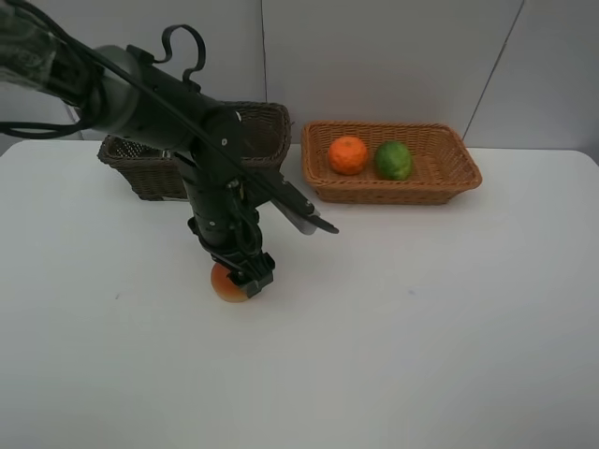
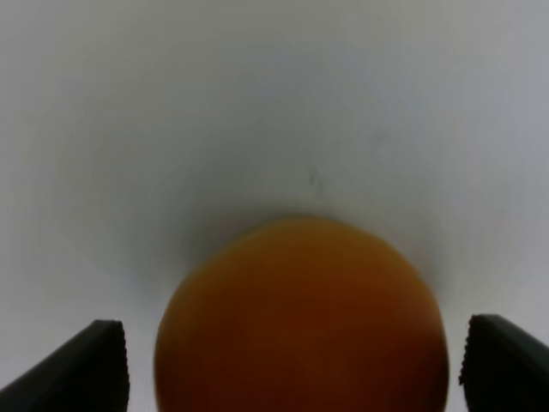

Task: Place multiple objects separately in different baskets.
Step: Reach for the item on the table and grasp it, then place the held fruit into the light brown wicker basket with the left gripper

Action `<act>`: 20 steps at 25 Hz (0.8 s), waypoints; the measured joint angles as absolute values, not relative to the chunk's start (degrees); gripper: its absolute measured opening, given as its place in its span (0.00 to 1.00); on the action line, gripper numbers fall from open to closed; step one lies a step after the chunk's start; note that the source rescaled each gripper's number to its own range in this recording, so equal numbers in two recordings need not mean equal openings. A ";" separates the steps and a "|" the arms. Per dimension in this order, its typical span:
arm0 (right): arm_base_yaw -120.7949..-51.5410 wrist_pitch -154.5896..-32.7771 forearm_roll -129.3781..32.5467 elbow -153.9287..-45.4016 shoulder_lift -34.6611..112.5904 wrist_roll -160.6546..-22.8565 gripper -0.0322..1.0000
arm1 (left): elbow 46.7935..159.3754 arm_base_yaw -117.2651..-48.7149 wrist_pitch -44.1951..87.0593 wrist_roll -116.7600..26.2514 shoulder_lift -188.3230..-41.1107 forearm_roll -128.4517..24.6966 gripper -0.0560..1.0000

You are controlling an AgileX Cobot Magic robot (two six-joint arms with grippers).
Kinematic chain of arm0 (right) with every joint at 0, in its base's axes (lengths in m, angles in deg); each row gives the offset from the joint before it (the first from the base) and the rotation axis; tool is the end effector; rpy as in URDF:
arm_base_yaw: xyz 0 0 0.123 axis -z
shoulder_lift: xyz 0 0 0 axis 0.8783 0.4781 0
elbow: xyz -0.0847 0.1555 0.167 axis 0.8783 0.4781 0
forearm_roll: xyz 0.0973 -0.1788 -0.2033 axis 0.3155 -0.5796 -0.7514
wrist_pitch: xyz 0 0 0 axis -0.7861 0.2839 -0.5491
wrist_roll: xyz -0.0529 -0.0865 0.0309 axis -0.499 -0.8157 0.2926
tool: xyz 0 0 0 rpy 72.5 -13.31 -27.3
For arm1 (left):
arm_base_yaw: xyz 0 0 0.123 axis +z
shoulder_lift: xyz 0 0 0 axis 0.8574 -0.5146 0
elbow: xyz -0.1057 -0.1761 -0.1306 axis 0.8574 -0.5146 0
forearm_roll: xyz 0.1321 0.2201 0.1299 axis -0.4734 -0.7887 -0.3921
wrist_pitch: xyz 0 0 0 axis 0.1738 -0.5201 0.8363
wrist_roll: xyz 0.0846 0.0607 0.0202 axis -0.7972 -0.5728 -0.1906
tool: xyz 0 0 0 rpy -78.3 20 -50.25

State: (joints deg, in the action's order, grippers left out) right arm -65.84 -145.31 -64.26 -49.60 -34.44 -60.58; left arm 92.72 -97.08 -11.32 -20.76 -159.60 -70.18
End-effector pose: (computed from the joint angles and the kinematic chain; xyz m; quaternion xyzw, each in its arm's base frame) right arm 0.0788 -0.0069 0.2970 0.0324 0.8429 -0.0098 0.5370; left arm 0.3064 -0.2331 0.0275 0.4307 0.8982 0.0064 0.0876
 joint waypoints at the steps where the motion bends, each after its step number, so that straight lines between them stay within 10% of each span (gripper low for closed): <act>1: -65.84 -145.31 -64.26 -49.60 -34.44 -60.58 1.00 | 92.72 -97.20 -11.38 -20.83 -159.95 -70.18 1.00; 20: -65.84 -145.31 -64.26 -49.60 -34.44 -60.58 1.00 | 92.72 -97.20 -11.27 -20.85 -161.10 -70.18 0.76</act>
